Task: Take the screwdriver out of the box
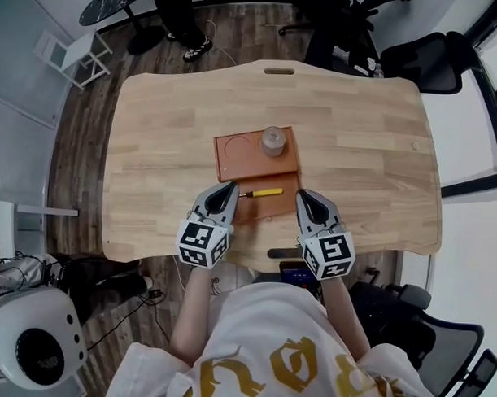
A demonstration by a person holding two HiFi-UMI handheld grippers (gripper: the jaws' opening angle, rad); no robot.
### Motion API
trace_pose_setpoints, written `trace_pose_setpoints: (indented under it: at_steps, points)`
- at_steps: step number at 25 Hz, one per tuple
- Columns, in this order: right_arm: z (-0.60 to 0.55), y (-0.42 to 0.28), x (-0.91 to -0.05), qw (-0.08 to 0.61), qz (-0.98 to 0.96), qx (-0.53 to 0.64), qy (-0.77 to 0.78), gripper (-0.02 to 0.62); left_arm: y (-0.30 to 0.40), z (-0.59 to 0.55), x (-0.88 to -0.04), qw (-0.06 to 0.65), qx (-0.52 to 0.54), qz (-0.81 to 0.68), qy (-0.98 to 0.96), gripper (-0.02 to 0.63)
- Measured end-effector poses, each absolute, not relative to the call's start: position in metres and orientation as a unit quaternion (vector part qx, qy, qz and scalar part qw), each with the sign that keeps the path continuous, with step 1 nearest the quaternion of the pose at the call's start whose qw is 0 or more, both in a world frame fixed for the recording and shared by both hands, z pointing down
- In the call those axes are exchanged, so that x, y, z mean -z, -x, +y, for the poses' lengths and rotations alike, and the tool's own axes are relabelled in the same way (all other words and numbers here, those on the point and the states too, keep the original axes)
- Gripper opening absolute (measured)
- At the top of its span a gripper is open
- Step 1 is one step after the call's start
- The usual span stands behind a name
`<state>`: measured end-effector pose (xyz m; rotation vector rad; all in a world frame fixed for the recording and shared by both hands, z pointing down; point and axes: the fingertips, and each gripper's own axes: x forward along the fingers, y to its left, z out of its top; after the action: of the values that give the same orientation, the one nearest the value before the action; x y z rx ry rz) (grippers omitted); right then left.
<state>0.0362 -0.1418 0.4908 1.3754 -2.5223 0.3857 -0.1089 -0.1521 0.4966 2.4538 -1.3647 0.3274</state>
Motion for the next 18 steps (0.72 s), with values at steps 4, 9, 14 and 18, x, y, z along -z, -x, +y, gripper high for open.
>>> trace_pose_setpoints:
  at_steps: [4,9,14,18]
  points:
    - [-0.147,-0.038,-0.502,0.127,-0.862,-0.149,-0.468,0.011,0.108,-0.154,-0.521,0.187,-0.155,-0.465,-0.852,0.011]
    - [-0.155,-0.046,-0.515,0.138,-0.857,-0.165,-0.469,0.011,0.096,-0.158,-0.542,0.207,-0.187,-0.437,-0.855,0.011]
    - [-0.162,-0.054,-0.535,0.150,-0.850,-0.182,-0.472,0.011,0.081,-0.160,-0.566,0.218,-0.230,-0.395,-0.862,0.011]
    - [-0.165,-0.063,-0.551,0.158,-0.841,-0.201,-0.477,0.011,0.070,-0.160,-0.583,0.221,-0.266,-0.369,-0.863,0.011]
